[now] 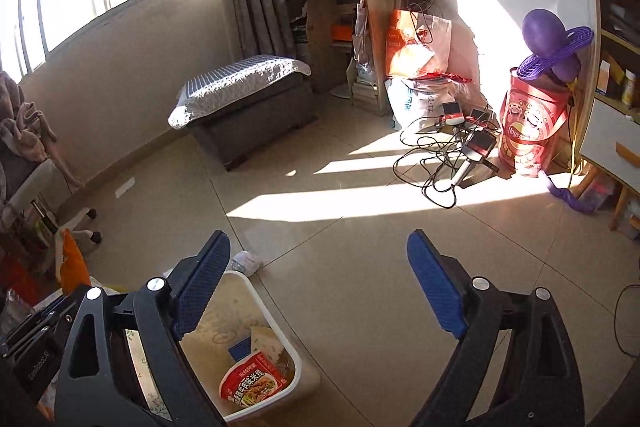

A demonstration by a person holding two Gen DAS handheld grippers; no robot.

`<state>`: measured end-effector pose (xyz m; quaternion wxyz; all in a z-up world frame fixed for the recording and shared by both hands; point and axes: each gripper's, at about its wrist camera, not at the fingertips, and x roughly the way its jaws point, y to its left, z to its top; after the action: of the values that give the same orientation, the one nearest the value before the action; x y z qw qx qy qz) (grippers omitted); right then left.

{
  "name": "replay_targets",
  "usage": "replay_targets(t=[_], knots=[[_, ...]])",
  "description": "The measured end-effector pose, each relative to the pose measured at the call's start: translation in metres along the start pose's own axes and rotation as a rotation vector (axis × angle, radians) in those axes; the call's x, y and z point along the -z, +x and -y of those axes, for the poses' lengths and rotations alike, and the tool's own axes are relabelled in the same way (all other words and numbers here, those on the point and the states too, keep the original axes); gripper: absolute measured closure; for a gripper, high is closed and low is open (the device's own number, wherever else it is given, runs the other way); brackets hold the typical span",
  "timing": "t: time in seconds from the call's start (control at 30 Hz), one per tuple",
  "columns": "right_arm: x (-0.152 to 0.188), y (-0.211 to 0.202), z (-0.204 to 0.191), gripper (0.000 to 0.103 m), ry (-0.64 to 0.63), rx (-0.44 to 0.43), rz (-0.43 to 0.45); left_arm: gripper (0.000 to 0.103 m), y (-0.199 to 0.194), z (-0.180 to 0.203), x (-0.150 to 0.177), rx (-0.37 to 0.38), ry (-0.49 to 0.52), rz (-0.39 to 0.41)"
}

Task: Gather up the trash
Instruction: 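Open the left tool over the bin to drop the orange peel, then move both tools back toward the table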

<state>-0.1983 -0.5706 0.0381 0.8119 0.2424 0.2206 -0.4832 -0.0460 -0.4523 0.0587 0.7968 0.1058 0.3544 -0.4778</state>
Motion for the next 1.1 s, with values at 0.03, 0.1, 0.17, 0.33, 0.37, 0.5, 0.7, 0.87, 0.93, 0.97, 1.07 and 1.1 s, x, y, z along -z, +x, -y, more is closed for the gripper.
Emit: replay_targets(t=[0.03,0.1,0.17,0.33,0.37,0.5,0.7,0.87,0.93,0.97,1.07,1.1], knots=[[0.000,0.001,0.003,0.015,0.004,0.007,-0.001,0.082,0.003,0.003,0.000,0.005,0.005,-0.004],[0.000,0.002,0.006,0.014,0.008,0.017,-0.003,0.075,0.007,0.008,-0.001,0.014,0.014,-0.009],[0.000,0.003,0.008,0.012,0.007,0.033,-0.005,0.059,0.009,0.012,-0.002,0.014,0.024,-0.010],[-0.001,0.002,0.010,0.009,0.003,0.050,-0.001,0.040,0.009,0.012,-0.002,-0.006,0.030,-0.004],[-0.001,0.002,0.009,0.008,-0.001,0.054,0.002,0.037,0.008,0.010,-0.002,-0.015,0.027,-0.003],[0.001,-0.002,0.001,0.007,-0.034,0.068,0.020,0.026,0.004,0.004,0.001,-0.073,0.022,0.010],[0.004,-0.008,-0.020,0.007,-0.098,0.070,0.046,0.017,-0.010,-0.008,0.005,-0.172,0.021,0.054],[0.009,-0.012,-0.041,0.007,-0.144,0.043,0.044,0.015,-0.022,-0.021,0.008,-0.244,0.021,0.078],[0.012,-0.015,-0.053,0.007,-0.165,0.024,0.045,0.014,-0.027,-0.029,0.010,-0.271,0.013,0.081],[0.014,-0.015,-0.058,0.007,-0.176,0.014,0.044,0.014,-0.029,-0.034,0.012,-0.280,0.007,0.079],[0.018,-0.019,-0.080,0.007,-0.208,-0.014,0.040,0.014,-0.036,-0.049,0.016,-0.315,-0.010,0.072],[0.020,-0.021,-0.087,0.007,-0.219,-0.024,0.040,0.014,-0.039,-0.054,0.017,-0.326,-0.017,0.070]])
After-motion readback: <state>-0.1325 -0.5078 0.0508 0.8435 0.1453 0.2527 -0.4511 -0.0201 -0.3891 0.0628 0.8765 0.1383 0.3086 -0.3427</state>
